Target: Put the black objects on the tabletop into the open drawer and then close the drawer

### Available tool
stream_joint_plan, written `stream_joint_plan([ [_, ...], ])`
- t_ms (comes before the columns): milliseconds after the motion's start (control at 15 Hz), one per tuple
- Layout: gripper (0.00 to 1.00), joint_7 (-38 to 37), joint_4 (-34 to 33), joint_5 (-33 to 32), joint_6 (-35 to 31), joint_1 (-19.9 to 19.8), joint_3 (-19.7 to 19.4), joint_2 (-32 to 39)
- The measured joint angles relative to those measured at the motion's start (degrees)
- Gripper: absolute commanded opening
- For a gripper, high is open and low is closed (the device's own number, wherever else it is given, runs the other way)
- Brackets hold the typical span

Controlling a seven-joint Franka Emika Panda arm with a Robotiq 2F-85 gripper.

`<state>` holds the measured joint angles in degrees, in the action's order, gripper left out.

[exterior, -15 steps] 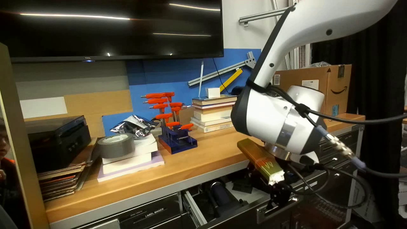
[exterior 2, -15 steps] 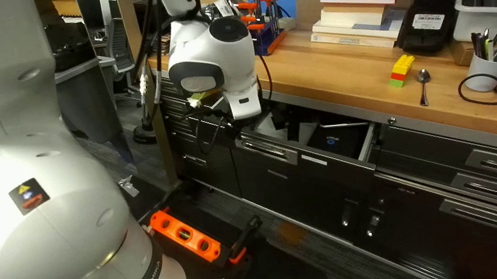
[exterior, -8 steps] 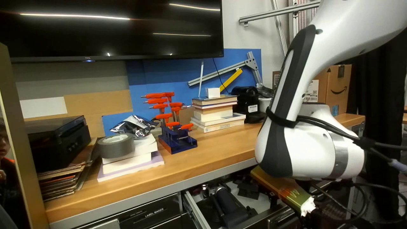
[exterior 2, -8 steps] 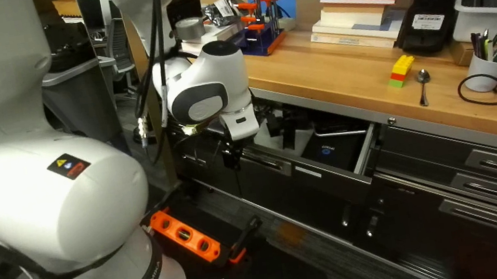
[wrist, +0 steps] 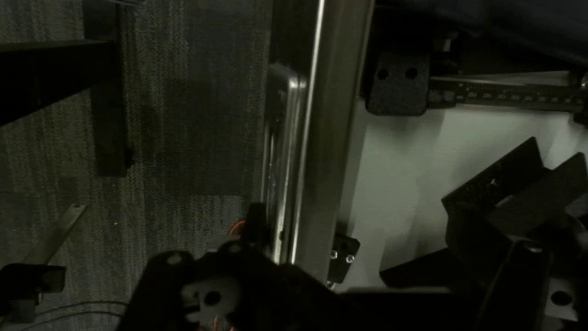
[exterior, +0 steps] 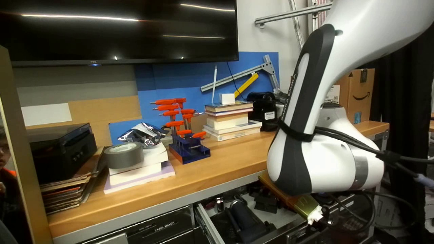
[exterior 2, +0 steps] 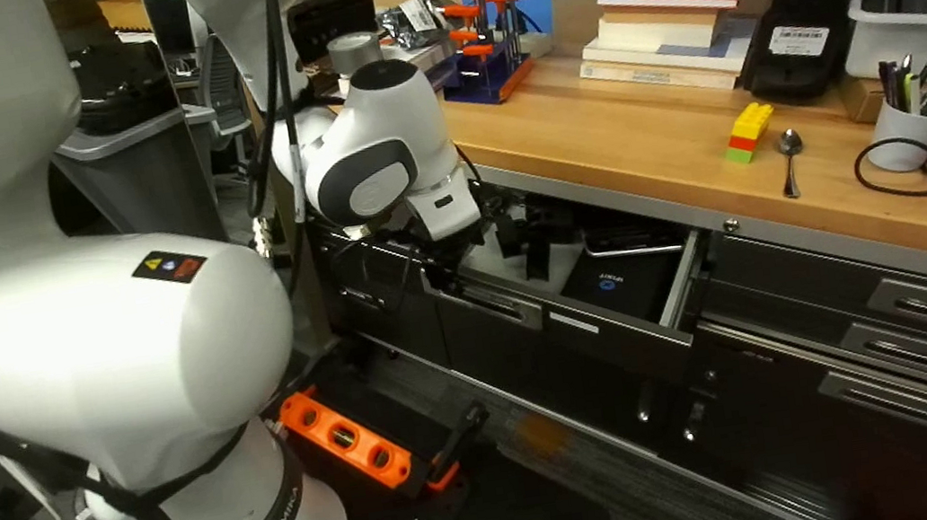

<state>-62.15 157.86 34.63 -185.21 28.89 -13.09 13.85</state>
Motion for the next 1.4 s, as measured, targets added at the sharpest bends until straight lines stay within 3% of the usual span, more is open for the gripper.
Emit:
stream_joint_plan([
  [333, 1.00, -1.43, -0.97, 0.45, -3.57, 1.25, 1.07, -1.30],
  [533, 1.00, -1.11, -1.23, 0.49, -3.46, 4.94, -2.63, -1.19],
  [667, 1.00, 0.14, -0.68, 1.25, -3.47, 11.23, -9.82, -0.48],
  [1133, 1.00, 6.50, -0.34, 10.31, -3.38, 38.64, -36.40, 3.83],
  [1400, 1.00, 7.08, -0.51, 13.17, 3.74, 53.62, -51.87, 10.32],
])
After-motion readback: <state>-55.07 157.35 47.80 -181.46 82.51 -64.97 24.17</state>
